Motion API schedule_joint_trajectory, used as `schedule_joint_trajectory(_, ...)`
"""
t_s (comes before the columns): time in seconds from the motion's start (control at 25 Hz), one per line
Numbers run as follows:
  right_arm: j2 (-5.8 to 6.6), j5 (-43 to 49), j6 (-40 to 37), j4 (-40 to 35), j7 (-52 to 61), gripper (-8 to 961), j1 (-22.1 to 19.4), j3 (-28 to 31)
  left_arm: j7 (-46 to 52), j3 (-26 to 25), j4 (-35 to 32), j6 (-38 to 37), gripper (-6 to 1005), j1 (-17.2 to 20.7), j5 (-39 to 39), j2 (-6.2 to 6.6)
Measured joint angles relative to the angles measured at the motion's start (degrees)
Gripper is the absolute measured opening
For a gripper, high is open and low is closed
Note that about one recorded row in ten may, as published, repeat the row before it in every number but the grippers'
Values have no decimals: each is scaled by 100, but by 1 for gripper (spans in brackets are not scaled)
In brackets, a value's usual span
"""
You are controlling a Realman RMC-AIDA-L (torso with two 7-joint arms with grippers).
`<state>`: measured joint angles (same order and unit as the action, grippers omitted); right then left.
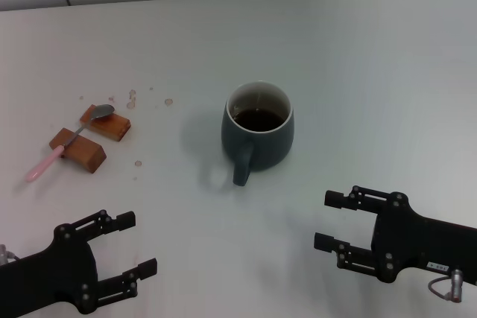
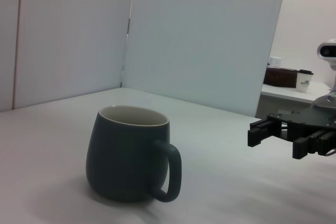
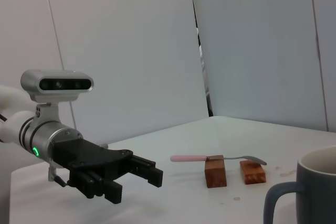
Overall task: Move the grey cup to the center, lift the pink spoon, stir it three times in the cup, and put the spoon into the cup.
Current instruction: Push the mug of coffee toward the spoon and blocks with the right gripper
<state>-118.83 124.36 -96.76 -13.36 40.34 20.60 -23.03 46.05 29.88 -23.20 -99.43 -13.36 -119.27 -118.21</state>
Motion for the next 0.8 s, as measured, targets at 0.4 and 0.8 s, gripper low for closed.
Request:
schedule_joint_trajectory(0.4,0,0,0,0,0,651,0,-9,0,0,0,0,778,-8,0,-10)
schedule_joint_trajectory(0.8,0,0,5,0,0,652,15,-9,0,0,0,1,778,-9,0,-8)
